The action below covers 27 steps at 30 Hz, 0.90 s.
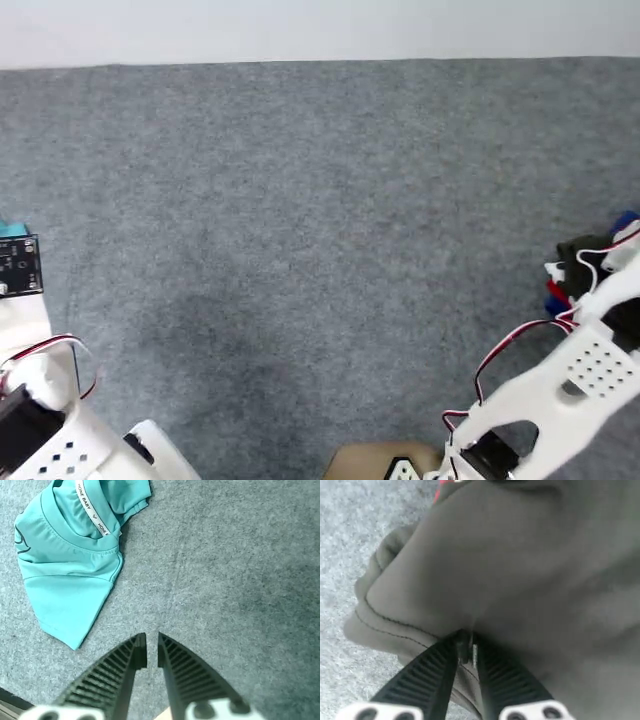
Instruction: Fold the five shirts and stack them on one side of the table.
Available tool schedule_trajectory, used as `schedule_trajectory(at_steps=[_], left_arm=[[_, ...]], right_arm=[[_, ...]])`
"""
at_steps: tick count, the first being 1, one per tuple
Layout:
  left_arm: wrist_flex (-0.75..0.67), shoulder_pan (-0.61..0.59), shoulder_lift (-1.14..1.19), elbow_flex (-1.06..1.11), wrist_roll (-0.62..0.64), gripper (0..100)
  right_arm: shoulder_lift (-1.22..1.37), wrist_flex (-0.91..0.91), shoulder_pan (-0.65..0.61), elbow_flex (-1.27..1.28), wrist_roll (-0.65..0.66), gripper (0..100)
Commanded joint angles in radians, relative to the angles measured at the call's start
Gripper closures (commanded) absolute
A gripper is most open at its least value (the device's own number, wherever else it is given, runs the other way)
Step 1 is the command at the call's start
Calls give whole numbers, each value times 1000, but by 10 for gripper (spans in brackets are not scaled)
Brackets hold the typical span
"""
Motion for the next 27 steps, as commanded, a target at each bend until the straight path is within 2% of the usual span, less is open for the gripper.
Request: schedule_trajectory(at_steps=[1,6,10,18,22,27], left_arm=[[-11,0,-5,-4,-5,949],[-11,0,-5,-4,-5,949],[9,2,-5,-4,-5,949],[11,2,-5,-4,-5,949],[9,2,2,-4,-5,949],[5,2,2,-4,-5,949]], right_arm=[[-65,42,-25,-81,-9,990],[-148,12,-47,-127,-8,990],[-61,39,-96,-115,-9,990],[-2,44,-139,95,15,990],[-74,44,-143,133,94,990],[-196,22,-145,103,106,990]])
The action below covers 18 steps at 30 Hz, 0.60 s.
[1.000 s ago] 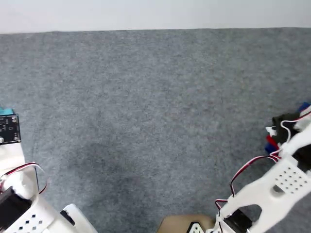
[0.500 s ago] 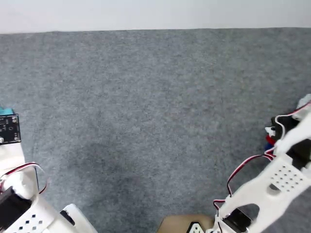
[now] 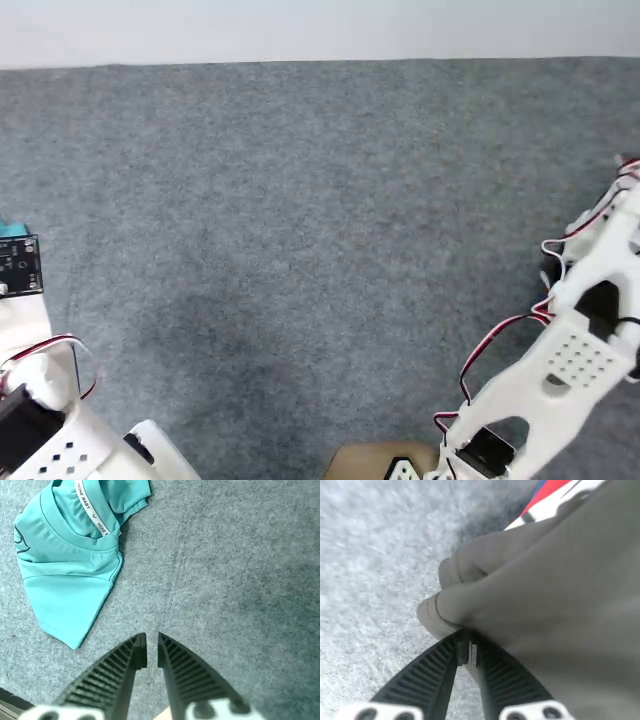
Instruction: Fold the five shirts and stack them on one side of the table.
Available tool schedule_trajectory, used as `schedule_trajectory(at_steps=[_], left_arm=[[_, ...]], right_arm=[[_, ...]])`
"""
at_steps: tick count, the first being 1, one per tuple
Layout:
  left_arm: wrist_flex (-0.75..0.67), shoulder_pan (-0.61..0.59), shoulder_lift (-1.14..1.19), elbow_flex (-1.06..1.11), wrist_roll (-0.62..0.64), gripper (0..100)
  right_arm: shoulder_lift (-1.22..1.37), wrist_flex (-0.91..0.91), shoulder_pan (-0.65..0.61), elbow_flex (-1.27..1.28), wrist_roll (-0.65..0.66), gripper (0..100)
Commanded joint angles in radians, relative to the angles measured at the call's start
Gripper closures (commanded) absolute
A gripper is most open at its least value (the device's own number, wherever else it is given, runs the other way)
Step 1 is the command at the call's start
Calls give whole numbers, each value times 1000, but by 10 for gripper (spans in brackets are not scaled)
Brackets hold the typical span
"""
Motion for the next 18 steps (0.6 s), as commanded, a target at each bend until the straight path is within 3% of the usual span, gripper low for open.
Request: schedule_trajectory(at_steps=[1,10,18], left_arm=[[3,2,2,-4,-5,949],[6,2,-3,-4,-5,949],[8,3,0,-2,-5,949]], right_arm=[[-134,2,-4,-35,17,990],[-213,-77,107,-92,21,990],[-170,41,289,-87,123,990]])
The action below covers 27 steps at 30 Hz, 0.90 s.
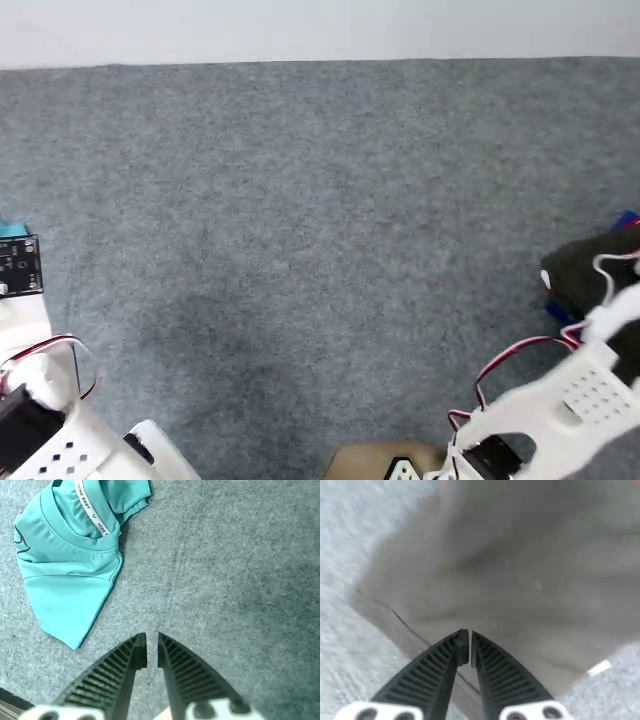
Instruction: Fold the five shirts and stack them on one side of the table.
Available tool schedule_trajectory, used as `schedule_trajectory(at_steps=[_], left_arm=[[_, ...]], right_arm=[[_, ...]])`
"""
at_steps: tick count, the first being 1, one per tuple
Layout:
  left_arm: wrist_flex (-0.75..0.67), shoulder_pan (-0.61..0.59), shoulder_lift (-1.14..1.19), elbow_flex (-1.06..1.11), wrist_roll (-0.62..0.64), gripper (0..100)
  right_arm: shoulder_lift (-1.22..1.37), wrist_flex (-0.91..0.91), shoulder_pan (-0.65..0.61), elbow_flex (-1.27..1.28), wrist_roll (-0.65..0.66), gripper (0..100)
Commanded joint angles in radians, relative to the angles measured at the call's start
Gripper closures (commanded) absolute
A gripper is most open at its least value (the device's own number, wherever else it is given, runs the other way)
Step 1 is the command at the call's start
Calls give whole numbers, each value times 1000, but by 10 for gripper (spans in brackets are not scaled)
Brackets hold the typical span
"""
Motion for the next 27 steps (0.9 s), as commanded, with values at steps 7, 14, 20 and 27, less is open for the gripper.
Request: schedule_trajectory(at_steps=[7,14,20,27], left_arm=[[0,3,-3,44,-6,949],[0,3,-5,61,-8,949],[0,3,-5,61,-26,949],[-15,-5,2,35,-5,949]], right_arm=[[85,41,142,-21,35,990],[53,41,117,-80,32,990],[-125,41,33,-97,31,990],[-259,41,-47,-95,31,990]])
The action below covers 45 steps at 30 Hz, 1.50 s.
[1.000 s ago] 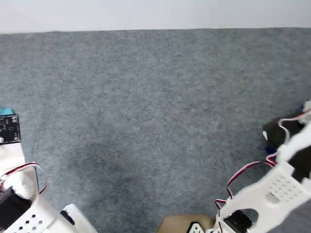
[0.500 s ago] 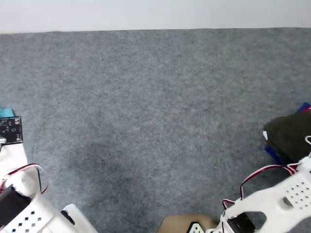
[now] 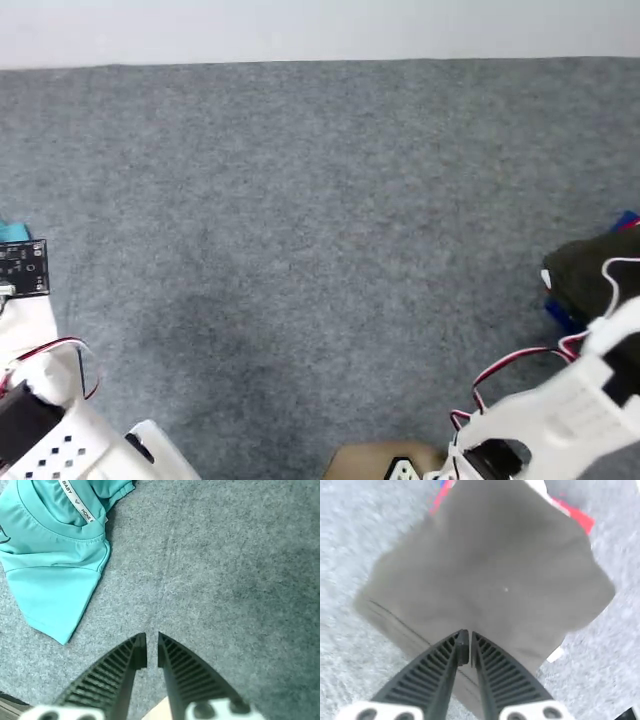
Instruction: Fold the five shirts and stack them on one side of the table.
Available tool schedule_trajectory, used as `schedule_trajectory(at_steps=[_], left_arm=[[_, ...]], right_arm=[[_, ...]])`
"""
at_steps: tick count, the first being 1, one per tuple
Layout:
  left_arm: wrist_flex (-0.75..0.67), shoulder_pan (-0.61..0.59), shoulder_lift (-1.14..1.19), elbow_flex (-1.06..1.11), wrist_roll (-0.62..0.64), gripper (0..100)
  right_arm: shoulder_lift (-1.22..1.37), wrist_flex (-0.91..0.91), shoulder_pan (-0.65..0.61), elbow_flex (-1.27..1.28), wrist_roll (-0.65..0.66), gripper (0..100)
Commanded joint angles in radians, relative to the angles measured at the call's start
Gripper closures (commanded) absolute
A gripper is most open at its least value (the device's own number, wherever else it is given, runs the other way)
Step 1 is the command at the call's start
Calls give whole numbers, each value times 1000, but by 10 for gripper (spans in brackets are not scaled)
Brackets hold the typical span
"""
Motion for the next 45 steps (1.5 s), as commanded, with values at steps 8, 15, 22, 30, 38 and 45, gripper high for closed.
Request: schedule_trajectory(at_steps=[8,15,22,30,38,45], left_arm=[[-264,-21,147,-36,78,866],[-434,-40,529,-199,-14,825],[-519,-44,913,-430,-216,772],[-574,-86,1309,-736,-364,770],[-585,-101,1657,-1064,-361,772],[-586,-101,1923,-1317,-359,773]], right_arm=[[-214,41,-120,-40,6,990],[-294,42,-165,-15,6,990],[-398,41,-193,241,8,990],[-504,39,-202,419,11,990],[-510,39,-202,419,9,990],[-512,39,-202,419,8,990]])
